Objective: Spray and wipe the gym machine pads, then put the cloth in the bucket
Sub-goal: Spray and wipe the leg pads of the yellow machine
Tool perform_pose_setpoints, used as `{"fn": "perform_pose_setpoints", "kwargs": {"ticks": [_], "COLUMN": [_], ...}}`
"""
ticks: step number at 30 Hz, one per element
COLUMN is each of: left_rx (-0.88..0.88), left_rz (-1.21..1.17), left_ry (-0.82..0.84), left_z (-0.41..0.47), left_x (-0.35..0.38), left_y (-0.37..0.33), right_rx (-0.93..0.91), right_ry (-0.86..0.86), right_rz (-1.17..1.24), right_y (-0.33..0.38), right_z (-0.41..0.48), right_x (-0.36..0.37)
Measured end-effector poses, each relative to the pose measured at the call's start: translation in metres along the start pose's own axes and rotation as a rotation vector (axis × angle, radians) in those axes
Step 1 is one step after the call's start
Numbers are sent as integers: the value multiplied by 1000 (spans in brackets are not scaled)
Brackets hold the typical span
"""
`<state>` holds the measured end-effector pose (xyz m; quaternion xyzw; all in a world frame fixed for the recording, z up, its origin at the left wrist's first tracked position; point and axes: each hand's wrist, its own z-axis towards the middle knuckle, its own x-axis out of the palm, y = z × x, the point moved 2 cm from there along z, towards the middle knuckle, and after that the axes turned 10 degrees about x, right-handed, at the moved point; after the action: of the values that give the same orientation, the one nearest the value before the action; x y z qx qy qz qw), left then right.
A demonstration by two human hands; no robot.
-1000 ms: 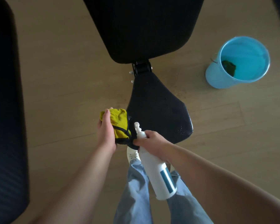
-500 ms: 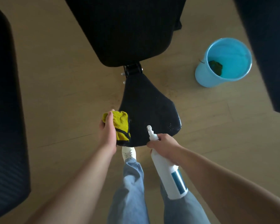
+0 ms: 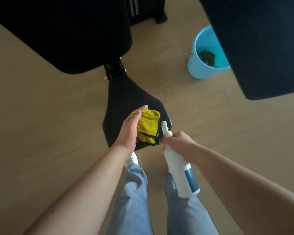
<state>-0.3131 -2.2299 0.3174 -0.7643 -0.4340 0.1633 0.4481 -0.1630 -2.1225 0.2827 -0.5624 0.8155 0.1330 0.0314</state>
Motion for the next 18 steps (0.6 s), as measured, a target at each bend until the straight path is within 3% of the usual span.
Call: {"fn": "perform_pose_setpoints", "kwargs": {"ticks": [5, 8, 10, 14, 16, 18], "left_rx": [-139, -174, -129, 77, 361, 649], "left_rz": [-243, -248, 17, 1018, 1370, 1450], "left_ry": [37, 121, 140, 59, -15, 37], "left_z": [5, 13, 26, 43, 38, 36], "left_x": [18, 26, 26, 15, 15, 21], "left_y": [-4, -4, 0, 15, 19, 25], "right_rx": [72, 49, 60, 68, 48, 29], "right_ry": [54, 45, 38, -11, -49, -65], "right_rz": [133, 170, 171, 118, 55, 35], "right_y": [-9, -12, -13, -13, -10, -7], "right_z": [-2, 1, 6, 15, 17, 19], "right_x": [-8, -18, -23, -32, -35, -36]}}
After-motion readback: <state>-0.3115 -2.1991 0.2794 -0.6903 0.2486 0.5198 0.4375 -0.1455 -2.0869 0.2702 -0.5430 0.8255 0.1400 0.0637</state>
